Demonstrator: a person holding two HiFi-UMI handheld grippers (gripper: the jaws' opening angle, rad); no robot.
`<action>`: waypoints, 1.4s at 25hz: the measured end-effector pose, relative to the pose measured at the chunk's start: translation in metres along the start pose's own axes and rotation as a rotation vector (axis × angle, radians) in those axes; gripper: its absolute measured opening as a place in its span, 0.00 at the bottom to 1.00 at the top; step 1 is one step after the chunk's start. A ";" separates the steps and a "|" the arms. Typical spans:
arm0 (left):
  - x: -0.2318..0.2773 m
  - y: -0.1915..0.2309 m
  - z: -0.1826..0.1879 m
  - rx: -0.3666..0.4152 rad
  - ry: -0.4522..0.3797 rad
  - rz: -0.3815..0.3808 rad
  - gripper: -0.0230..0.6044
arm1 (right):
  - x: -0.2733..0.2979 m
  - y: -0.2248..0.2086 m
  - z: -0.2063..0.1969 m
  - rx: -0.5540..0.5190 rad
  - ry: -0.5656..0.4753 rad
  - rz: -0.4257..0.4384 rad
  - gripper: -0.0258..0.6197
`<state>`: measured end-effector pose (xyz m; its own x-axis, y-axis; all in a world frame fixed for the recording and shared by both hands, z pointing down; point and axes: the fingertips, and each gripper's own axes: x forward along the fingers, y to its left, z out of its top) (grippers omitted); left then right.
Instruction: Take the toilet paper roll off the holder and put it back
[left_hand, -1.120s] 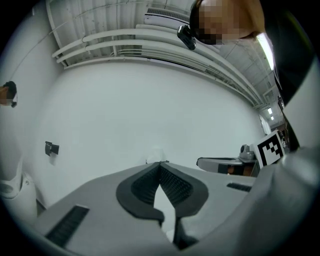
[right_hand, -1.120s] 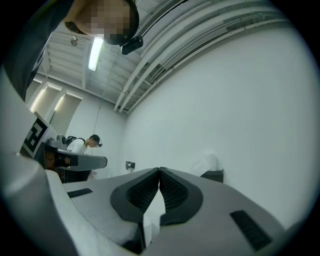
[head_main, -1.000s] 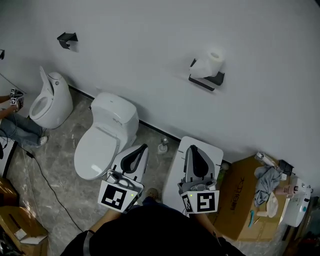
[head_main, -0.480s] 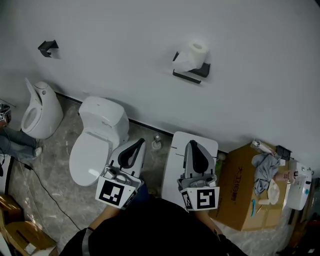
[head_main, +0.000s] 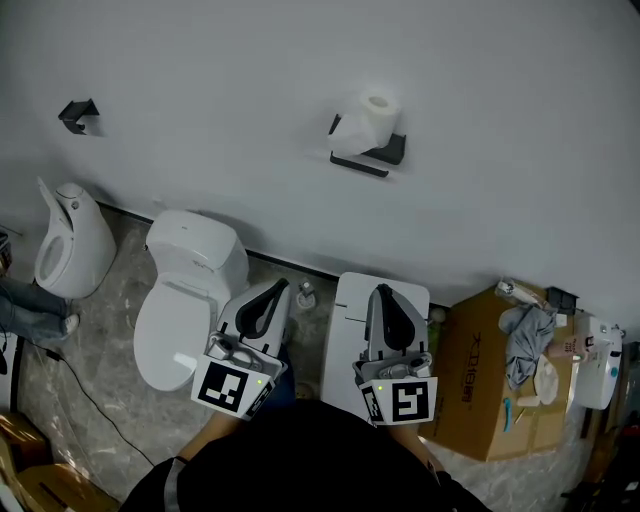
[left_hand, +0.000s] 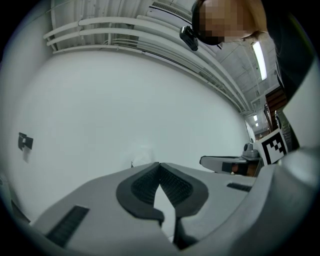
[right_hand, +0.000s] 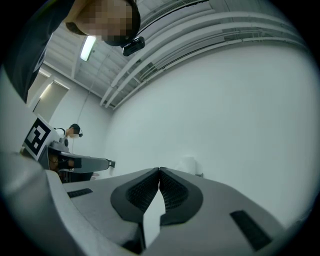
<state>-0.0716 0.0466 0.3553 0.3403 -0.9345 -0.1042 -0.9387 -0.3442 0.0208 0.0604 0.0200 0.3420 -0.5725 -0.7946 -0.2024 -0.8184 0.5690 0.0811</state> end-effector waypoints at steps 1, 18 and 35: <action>0.003 0.002 -0.001 -0.003 0.002 -0.003 0.05 | 0.002 -0.001 -0.003 -0.001 0.013 -0.004 0.08; 0.116 0.057 -0.005 -0.004 0.008 -0.165 0.05 | 0.099 -0.043 -0.029 -0.035 0.071 -0.108 0.08; 0.212 0.113 -0.015 -0.020 0.054 -0.354 0.05 | 0.194 -0.073 -0.042 -0.040 0.066 -0.280 0.08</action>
<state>-0.1043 -0.1913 0.3508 0.6473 -0.7602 -0.0554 -0.7609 -0.6488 0.0119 0.0067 -0.1844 0.3374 -0.3254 -0.9322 -0.1586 -0.9455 0.3181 0.0700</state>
